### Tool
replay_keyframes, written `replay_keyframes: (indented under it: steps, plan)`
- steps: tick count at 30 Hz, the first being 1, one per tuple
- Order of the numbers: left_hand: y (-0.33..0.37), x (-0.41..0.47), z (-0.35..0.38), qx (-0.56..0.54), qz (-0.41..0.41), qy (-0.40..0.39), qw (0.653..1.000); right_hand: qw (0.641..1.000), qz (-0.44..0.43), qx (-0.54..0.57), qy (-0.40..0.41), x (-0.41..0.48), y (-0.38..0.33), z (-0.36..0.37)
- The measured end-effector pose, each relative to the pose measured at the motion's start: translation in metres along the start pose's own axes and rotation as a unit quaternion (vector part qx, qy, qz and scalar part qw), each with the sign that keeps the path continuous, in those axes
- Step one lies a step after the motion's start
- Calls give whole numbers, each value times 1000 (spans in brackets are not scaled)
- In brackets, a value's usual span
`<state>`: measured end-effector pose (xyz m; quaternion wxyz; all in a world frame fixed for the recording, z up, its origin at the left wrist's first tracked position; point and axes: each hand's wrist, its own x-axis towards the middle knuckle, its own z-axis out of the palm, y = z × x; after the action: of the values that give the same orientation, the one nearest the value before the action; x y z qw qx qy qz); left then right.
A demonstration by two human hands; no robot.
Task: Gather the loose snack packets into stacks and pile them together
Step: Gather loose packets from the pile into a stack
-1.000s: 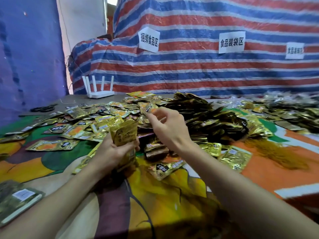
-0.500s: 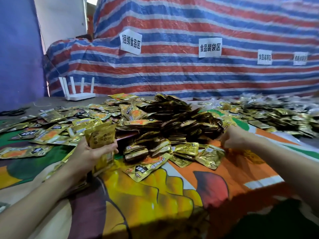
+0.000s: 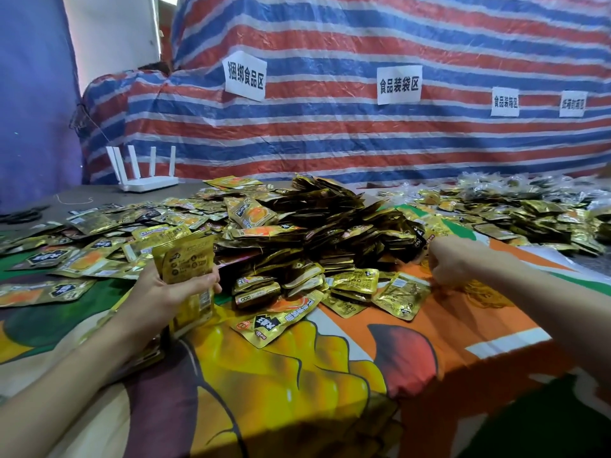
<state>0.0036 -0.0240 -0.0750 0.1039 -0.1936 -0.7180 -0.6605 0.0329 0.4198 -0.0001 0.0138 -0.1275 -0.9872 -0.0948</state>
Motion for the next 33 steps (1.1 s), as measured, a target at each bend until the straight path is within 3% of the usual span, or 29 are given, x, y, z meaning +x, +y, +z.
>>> replay_keyframes:
  steps: [3, 7, 12, 17, 19, 22, 24, 28, 33]
  plan:
    - [9, -3, 5, -21, -4, 10, 1000, 991, 15, 54, 118, -1, -2, -11]
    - [22, -7, 10, -58, -5, 5, 998, 945, -88, 238, 205, -9, -33, -39]
    - [30, -4, 4, -256, -91, -3, 962, 829, -282, 459, 152, -37, -120, -64]
    - [38, -4, -3, -340, -132, 22, 931, 724, -376, 572, 89, -44, -228, -69]
    - [43, -4, -8, -370, -138, 28, 918, 718, -377, 575, 108, -39, -260, -68]
    - [44, -3, -13, -346, -150, 34, 926, 702, -374, 591, 134, -30, -284, -58]
    - [43, -3, -14, -296, -172, 38, 939, 687, -386, 600, 139, -24, -287, -48]
    - [41, -1, -17, -219, -202, 47, 954, 696, -421, 559, 162, -17, -282, -38]
    - [34, -2, -15, -198, -202, 25, 959, 680, -419, 579, 165, -22, -276, -34]
